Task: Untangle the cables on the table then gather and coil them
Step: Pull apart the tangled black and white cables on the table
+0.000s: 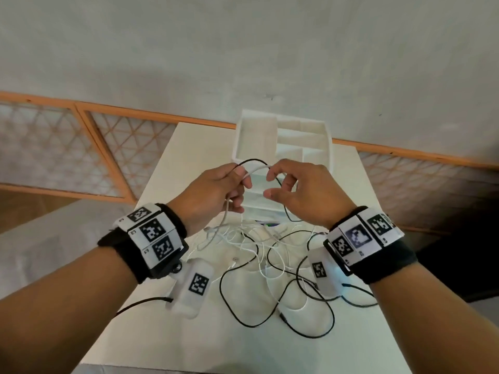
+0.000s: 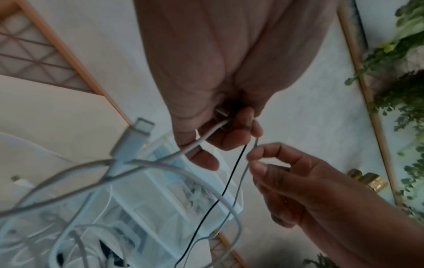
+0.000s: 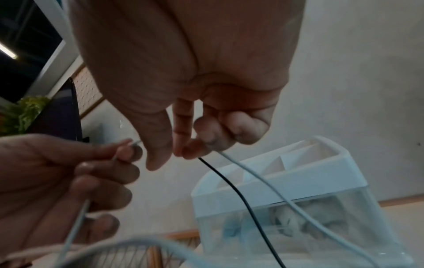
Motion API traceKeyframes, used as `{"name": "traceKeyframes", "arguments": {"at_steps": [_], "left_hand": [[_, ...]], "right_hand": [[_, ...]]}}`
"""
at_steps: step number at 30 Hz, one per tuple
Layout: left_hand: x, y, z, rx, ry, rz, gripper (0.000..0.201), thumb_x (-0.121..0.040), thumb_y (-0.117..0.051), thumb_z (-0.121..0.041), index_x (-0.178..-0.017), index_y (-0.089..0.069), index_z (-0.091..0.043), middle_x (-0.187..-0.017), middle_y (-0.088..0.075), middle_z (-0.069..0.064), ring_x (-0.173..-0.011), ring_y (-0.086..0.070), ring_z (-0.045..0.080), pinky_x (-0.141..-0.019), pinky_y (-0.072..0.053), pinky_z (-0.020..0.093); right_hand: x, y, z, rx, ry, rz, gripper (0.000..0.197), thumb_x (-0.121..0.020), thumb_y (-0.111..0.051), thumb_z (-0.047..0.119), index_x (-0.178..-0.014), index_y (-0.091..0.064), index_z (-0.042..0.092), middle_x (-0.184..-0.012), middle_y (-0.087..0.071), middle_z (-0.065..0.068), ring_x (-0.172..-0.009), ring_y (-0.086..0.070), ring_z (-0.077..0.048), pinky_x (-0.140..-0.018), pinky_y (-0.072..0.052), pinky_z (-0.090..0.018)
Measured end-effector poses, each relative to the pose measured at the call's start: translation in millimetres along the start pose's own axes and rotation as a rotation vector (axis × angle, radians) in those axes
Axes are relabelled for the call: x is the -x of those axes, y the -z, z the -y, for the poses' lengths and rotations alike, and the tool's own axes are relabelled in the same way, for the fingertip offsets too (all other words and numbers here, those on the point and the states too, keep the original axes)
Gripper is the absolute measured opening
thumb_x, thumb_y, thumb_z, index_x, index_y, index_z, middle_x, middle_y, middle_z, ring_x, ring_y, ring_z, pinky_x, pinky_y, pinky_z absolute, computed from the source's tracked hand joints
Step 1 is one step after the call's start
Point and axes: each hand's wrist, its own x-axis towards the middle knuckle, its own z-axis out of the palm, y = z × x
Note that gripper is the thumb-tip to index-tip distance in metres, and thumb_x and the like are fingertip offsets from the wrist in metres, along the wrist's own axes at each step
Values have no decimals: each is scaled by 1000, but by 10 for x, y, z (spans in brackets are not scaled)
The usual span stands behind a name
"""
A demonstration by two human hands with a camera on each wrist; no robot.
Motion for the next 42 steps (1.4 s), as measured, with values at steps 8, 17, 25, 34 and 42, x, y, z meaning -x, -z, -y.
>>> {"name": "traceKeyframes", "arguments": {"at_steps": [8, 17, 25, 34, 42], "left_hand": [[26, 78, 110, 35, -26, 82, 32, -104, -41, -30, -94, -63, -8, -66, -37, 0, -59, -36, 16, -59, -36, 27], [98, 492, 529, -264, 147, -206, 39, -106, -39, -31, -74, -53, -14, -63, -43, -2, -65, -53, 15, -69, -43, 22], [-10, 512, 304, -260, 158, -191, 37, -106, -37, -35, -82, -56, -15, -68, -44, -1, -66, -48, 15, -67, -37, 31], [-116, 330, 225, -165, 130, -142, 39, -104, -41, -40, -73, -42, -17, -60, -28, -6, -49, -21, 11, -43, -26, 24], [-125, 336, 428, -279, 211, -197, 47, -100, -47, -48, -67, -35, -17, -51, -32, -8, -42, -24, 12, -45, -28, 25]], "right_hand": [[-97, 27, 58, 7, 27, -297, 16, -85, -73, 43, -82, -63, 30, -57, -61, 8, -54, -55, -7, -60, -49, -31], [-336, 625, -577, -272, -359, -796, 41, -91, -46, 65, -98, -64, 29, -70, -73, -4, -58, -67, -23, -60, -57, -40], [-527, 893, -736, -508, -386, -608, 31, -96, -40, 47, -107, -53, 21, -102, -64, -5, -58, -68, -22, -50, -49, -29], [-622, 1436, -493, -463, 52, -789, 23, -96, -44, 42, -114, -48, 27, -127, -56, 11, -76, -73, -27, -55, -51, -33], [-555, 961, -1057, -481, -125, -511, 17, -91, -56, 23, -106, -52, 30, -123, -59, -2, -66, -70, -26, -46, -47, -28]]}}
